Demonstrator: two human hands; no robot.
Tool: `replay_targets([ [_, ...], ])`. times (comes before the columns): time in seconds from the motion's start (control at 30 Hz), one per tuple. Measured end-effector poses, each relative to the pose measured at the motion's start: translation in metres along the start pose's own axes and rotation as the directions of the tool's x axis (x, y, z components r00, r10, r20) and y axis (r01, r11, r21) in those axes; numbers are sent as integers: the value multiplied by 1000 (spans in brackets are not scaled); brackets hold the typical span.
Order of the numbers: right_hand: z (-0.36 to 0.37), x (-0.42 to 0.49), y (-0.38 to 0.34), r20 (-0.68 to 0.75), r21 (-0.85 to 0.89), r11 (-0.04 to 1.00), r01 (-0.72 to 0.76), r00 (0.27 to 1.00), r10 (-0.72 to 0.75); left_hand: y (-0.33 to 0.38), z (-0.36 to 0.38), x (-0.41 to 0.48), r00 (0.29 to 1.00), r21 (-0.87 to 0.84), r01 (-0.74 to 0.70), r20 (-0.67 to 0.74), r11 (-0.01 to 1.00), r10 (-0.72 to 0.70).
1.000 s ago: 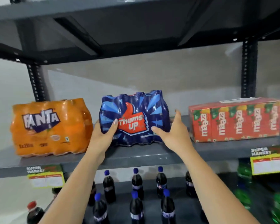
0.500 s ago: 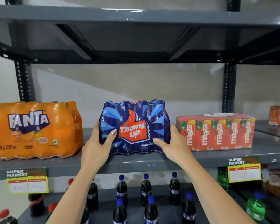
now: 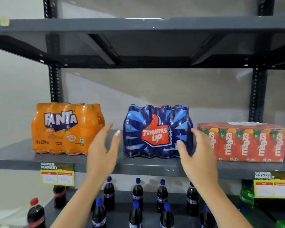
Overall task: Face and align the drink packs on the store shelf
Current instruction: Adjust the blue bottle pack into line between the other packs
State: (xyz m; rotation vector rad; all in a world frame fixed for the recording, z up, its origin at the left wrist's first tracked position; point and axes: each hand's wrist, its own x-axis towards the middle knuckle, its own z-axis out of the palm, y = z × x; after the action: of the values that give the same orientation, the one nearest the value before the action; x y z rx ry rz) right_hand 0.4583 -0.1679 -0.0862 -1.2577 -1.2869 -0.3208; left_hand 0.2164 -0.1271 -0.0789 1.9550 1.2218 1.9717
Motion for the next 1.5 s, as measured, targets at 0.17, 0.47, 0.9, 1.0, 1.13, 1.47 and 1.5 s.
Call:
replay_targets([
  [0.17,27,-17,-62,-177,376,880,292,954,-241,-54,-102,25,834,354,-117,-473,928,285],
  [0.47,181,-31,-163,564,262,947,-186,826,7,-135,-171,94,858,-107,514,76,851,-509],
  [0.9,182,-37,-151,414,92,983,-158,904,107,-137,-149,86,932,-60,357,88,932,-352],
  [1.0,176,-34,-147,434,85,977,-198,890,142,-138,-144,83,952,-31,297,89,954,-294],
  [1.13,173,-35,-146,445,79,975,-207,883,151,-140,-142,84,952,-3,292,100,957,-290],
  [1.47,175,-35,-147,468,56,970,-235,865,183,-141,-142,84,955,48,282,86,958,-285],
  [1.5,175,-35,-147,464,58,970,-235,867,182,-142,-142,84,953,44,288,86,957,-291],
])
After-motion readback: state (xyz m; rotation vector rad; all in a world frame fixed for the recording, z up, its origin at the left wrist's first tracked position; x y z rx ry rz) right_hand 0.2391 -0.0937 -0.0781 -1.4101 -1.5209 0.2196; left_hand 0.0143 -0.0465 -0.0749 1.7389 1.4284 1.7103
